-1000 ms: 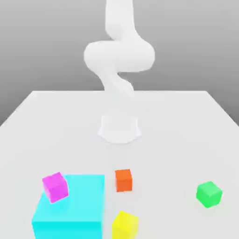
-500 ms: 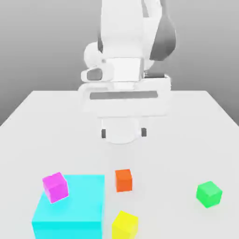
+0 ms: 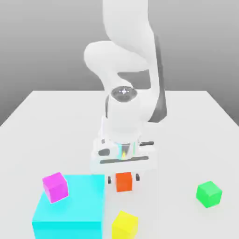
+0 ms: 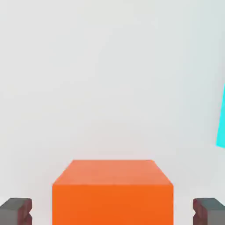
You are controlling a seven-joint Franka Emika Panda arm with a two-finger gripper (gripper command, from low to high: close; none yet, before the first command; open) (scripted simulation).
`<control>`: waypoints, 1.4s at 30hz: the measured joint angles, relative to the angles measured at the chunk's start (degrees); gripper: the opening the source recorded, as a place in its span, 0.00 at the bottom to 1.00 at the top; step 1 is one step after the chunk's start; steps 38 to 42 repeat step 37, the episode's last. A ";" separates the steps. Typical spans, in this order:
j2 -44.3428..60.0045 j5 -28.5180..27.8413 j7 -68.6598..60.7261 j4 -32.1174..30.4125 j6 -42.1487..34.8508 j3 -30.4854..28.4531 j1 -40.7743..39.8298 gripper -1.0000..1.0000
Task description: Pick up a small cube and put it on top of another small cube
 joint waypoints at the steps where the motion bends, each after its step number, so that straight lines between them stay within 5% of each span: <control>1: 0.00 -0.04 0.04 0.00 -0.01 0.00 0.00 0.00; 6: -1.26 -0.31 0.14 -0.16 -1.06 0.31 -0.45 0.00; 16: -17.87 -5.90 4.79 -2.60 -15.32 0.16 -2.36 0.00; 29: -20.38 -8.16 21.24 22.75 -43.13 -8.55 -15.01 0.00; 33: -14.24 -6.92 21.43 23.13 -37.41 -9.43 -15.62 0.00; 34: -12.77 -6.64 21.26 22.84 -35.66 -9.24 -15.86 1.00; 42: -12.77 -6.64 21.26 22.84 -35.66 -9.23 -15.87 1.00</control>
